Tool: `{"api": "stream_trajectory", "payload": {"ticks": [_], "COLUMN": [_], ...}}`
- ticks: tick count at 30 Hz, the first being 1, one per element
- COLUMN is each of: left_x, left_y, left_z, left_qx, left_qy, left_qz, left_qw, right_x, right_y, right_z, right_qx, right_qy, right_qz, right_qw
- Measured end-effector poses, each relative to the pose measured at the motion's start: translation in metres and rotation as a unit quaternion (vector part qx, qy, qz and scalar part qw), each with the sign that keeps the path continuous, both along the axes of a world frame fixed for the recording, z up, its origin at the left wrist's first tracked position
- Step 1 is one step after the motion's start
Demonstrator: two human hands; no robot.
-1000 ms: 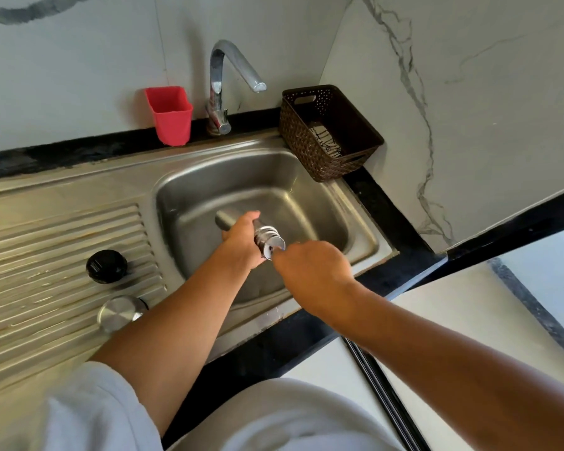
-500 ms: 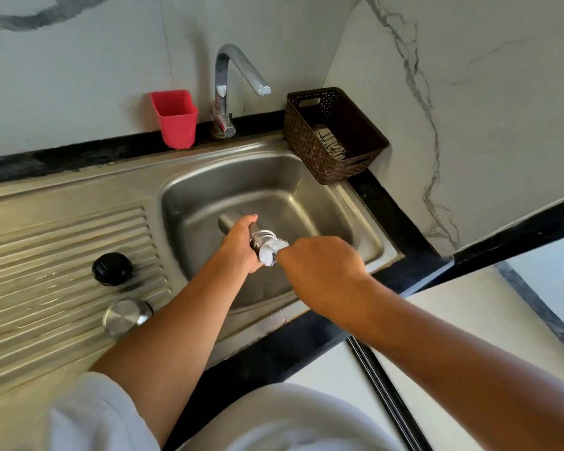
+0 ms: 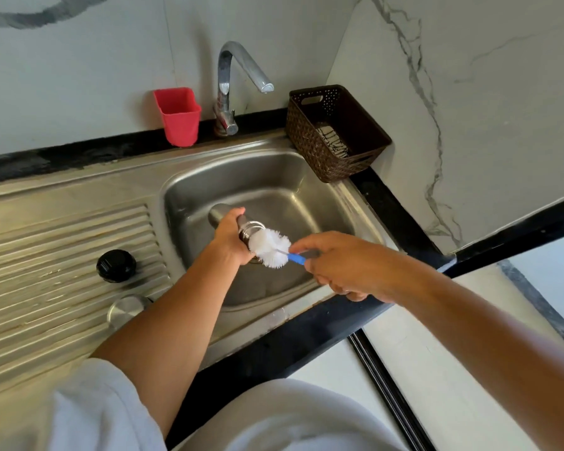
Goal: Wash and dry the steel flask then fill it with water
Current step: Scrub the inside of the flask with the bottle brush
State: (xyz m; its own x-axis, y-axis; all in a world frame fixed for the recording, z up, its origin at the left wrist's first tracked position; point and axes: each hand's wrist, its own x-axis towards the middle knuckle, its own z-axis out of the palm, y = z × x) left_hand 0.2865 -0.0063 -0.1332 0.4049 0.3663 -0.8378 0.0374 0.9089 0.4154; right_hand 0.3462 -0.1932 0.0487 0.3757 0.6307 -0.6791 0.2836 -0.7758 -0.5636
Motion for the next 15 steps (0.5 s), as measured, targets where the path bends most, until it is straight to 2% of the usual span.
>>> {"api": "stream_trajectory", "payload": {"ticks": [3,5,8,10,12,15], "left_x": [0.005,0.014,0.011,0.004,-0.002,0.008], "left_y": [0.002,-0.013,-0.02,-0.006,0.008,-0.001], "left_z": [-0.007,0.001,0.012,0.01,0.013,0.023], "left_qx": [-0.01,-0.006,-0.011,-0.007,-0.007,-0.031], "left_qy": [0.008,0.022,-0.043,-0.048,-0.061,-0.045], "left_qz": [0.069,0.036,-0.013,-0.008,0.03,0.068], "left_qw": [0.998,0.999,0.999,0.999,0.998,0.996], "right_x": [-0.001,-0.012,-0.02,-0.018,-0.012,-0.012], "right_y": [-0.003,0.006,0.013,0.001,-0.011,-0.006], "right_z": [-0.008,-0.025,-0.027,-0.012,0.0,-0.005], "right_qx": [-0.004,0.014,0.055,0.077,0.088,0.08], "right_qy": [0.131,0.184,0.302,0.378,0.4,0.35], "right_qz": [-0.157,-0.237,-0.33,-0.346,-0.333,-0.329], "right_qw": [0.979,0.954,0.893,0.855,0.849,0.873]}}
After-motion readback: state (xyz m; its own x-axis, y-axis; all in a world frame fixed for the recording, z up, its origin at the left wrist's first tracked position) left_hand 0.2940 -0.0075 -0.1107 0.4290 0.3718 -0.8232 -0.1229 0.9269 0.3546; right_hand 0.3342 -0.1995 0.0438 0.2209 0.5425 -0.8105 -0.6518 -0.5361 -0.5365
